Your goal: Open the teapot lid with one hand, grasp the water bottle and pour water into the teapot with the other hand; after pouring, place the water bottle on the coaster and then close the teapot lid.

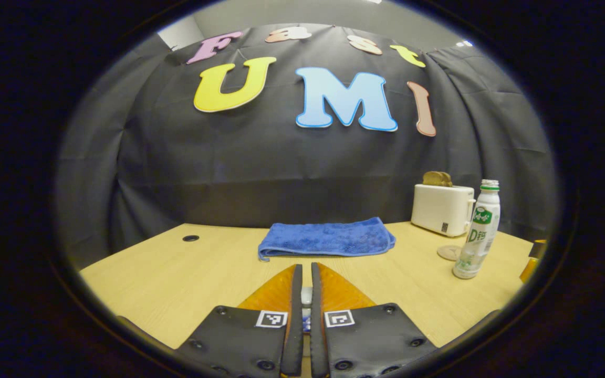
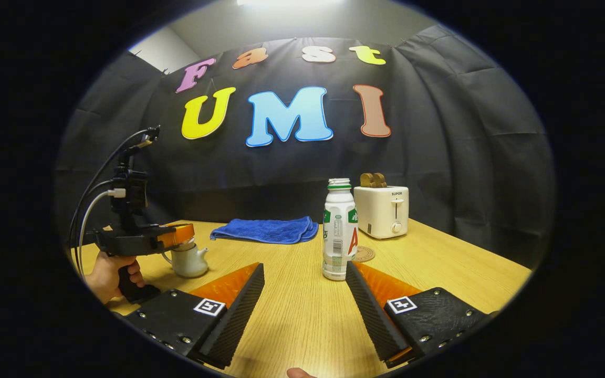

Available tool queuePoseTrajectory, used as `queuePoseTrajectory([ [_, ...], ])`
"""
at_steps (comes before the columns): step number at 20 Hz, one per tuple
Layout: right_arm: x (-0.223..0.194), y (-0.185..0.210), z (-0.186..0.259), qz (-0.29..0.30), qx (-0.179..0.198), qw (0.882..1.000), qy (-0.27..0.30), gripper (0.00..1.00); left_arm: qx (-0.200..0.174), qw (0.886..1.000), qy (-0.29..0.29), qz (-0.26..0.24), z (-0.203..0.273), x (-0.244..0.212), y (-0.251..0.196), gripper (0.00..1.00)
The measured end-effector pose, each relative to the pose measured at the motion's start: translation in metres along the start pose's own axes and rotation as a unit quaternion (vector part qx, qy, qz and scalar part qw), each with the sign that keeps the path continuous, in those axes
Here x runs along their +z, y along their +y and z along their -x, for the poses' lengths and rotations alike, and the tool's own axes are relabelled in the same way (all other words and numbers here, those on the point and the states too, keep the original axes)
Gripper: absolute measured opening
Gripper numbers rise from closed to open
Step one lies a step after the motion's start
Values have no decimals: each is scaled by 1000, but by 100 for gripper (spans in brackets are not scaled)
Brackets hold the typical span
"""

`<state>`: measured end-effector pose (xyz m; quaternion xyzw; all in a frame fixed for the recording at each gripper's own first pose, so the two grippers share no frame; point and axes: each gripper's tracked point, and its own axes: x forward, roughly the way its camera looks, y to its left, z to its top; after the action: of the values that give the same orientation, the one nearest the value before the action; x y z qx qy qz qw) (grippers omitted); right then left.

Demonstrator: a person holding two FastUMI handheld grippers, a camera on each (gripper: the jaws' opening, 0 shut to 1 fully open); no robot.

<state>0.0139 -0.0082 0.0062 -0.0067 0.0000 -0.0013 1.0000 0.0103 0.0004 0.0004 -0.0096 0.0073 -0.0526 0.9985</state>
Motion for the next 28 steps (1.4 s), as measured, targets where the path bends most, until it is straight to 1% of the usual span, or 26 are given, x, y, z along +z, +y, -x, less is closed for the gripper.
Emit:
queuePoseTrajectory([
  [2, 3, -3, -3, 5, -4, 1000, -3, 96, -5, 1000, -7, -1, 3, 4, -4, 16],
  [4, 5, -5, -4, 7, -7, 1000, -3, 96, -7, 1000, -16, -8, 7, 10, -6, 12],
  [8, 6, -3, -6, 9, -7, 1000, -4, 96, -5, 1000, -26, -17, 8, 14, -6, 12],
  [9, 6, -1, -6, 9, -5, 1000, -2, 96, -2, 1000, -20, -21, 5, 10, -4, 12],
  [10, 5, 0, -6, 8, -4, 1000, -1, 96, -2, 1000, -10, -23, 1, 0, -2, 16],
  [11, 6, 1, -5, 6, -2, 1000, -2, 96, -3, 1000, 2, -22, -2, -7, 0, 16],
  [14, 8, 1, -4, 4, 0, 1000, -7, 96, 7, 1000, 2, -29, -8, -9, 4, 16],
  [15, 7, 2, -4, 2, 1, 1000, -6, 96, 3, 999, 18, -31, -10, -16, 2, 15],
  [16, 6, 1, -3, 1, 2, 1000, -6, 96, 4, 1000, 17, -23, -10, -17, 2, 12],
  [17, 6, -1, -3, -1, 2, 1000, -7, 96, 7, 1000, 15, -21, -9, -13, 4, 16],
  [19, 7, -5, -3, -8, -1, 1000, -10, 96, 9, 1000, 5, -21, -7, -8, 6, 16],
  [21, 5, -9, -6, -10, -3, 1000, -9, 96, 8, 1000, -16, -20, -2, 7, 3, 15],
  [22, 4, -11, -7, -10, -4, 1000, -8, 96, 7, 999, -28, -20, 2, 15, 1, 12],
  [23, 4, -13, -9, -7, -6, 1000, -6, 96, 5, 999, -37, -20, 6, 24, -1, 12],
  [24, 3, -15, -10, -5, -8, 1000, -5, 96, 2, 999, -44, -20, 10, 29, -4, 16],
  [28, 12, -26, -24, 6, -17, 1000, -13, 96, -16, 998, -60, -15, 41, 50, -18, 16],
])
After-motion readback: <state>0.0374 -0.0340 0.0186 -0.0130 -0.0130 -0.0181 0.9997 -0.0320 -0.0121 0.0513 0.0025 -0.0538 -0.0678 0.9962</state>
